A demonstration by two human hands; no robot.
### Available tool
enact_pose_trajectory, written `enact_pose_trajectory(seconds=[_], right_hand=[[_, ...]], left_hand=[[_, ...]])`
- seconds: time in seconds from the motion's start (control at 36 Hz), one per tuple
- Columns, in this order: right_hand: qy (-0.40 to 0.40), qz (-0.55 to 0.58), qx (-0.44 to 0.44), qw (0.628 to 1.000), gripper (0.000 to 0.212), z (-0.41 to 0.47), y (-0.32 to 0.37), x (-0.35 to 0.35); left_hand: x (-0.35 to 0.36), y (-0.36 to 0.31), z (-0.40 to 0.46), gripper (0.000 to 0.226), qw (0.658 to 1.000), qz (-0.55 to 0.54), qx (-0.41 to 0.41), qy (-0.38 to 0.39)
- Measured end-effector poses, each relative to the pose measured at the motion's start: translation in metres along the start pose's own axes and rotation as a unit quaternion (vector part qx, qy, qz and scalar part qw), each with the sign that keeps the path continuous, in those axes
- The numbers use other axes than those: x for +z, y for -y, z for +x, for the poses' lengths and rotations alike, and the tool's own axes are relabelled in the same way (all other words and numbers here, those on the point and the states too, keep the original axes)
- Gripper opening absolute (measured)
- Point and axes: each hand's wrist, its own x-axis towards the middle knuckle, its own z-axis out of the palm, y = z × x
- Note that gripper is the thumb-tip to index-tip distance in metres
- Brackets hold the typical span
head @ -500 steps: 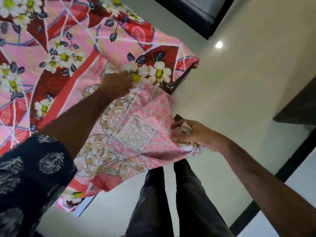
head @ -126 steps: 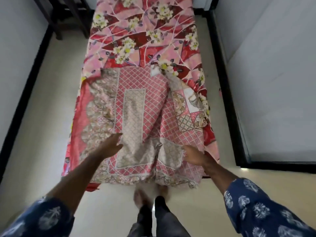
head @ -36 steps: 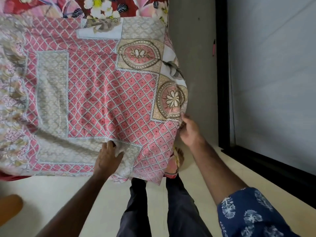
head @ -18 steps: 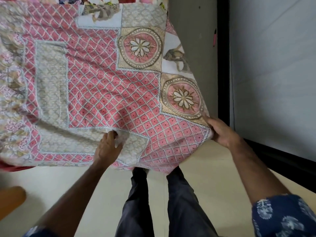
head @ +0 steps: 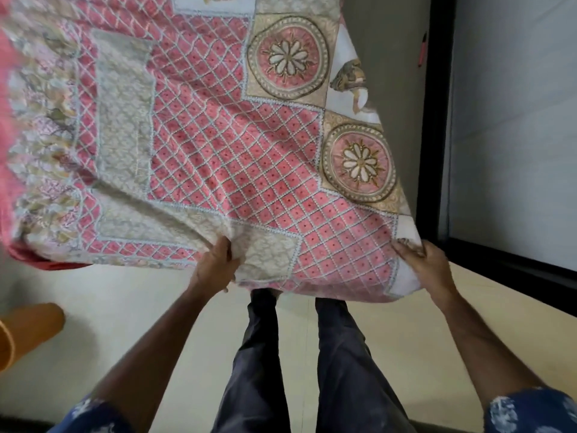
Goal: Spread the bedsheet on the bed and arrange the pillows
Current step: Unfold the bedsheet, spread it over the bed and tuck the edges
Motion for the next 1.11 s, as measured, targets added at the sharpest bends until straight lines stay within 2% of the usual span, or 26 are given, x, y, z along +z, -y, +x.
enact_pose_trajectory(seconds=[0.06, 0.08, 0.14, 0.22, 0.31, 0.39, 0.5, 0.58, 0.69, 0.83, 0.97, 1.11], right_hand=[[-0.04, -0.104, -0.025, 0.993, 0.045, 0.009, -0.002, 0.003], [-0.048, -0.148, -0.042, 0.987, 0.042, 0.012, -0.002, 0.007], [-0.039, -0.242, -0.063, 0.967, 0.056, 0.01, 0.002, 0.022], [-0.034, -0.354, -0.104, 0.929, 0.072, -0.016, 0.016, 0.054], [-0.021, -0.366, -0.195, 0.91, 0.071, -0.048, 0.03, 0.095], [-0.003, -0.391, -0.27, 0.88, 0.072, -0.076, 0.041, 0.139], [0.013, -0.445, -0.343, 0.827, 0.072, -0.123, 0.064, 0.203], [0.024, -0.48, -0.379, 0.791, 0.07, -0.163, 0.084, 0.25], [0.058, -0.494, -0.395, 0.772, 0.069, -0.224, 0.124, 0.314], [0.074, -0.519, -0.443, 0.727, 0.069, -0.301, 0.195, 0.394], [0.109, -0.487, -0.484, 0.719, 0.068, -0.354, 0.257, 0.459], [0.119, -0.484, -0.464, 0.732, 0.068, -0.366, 0.294, 0.514]], left_hand=[[0.01, 0.013, -0.006, 0.014, 1.0, 0.021, 0.02, 0.0], [0.016, 0.02, -0.009, 0.013, 0.998, 0.035, 0.048, 0.007], [0.029, 0.035, -0.015, 0.019, 0.991, 0.047, 0.116, 0.04], [0.037, 0.051, -0.029, 0.035, 0.988, -0.001, 0.14, 0.062], [0.034, 0.071, -0.042, 0.051, 0.988, 0.035, 0.149, 0.038], [0.016, 0.094, -0.055, 0.048, 0.987, 0.086, 0.136, -0.02], [-0.022, 0.143, -0.075, 0.046, 0.983, 0.073, 0.132, -0.103], [-0.053, 0.192, -0.1, 0.045, 0.981, 0.035, 0.123, -0.146], [-0.097, 0.268, -0.15, 0.044, 0.973, 0.008, 0.115, -0.201], [-0.159, 0.361, -0.198, 0.046, 0.966, -0.003, 0.068, -0.25], [-0.218, 0.419, -0.218, 0.042, 0.956, -0.034, 0.037, -0.289], [-0.264, 0.444, -0.201, 0.04, 0.956, -0.037, 0.053, -0.286]])
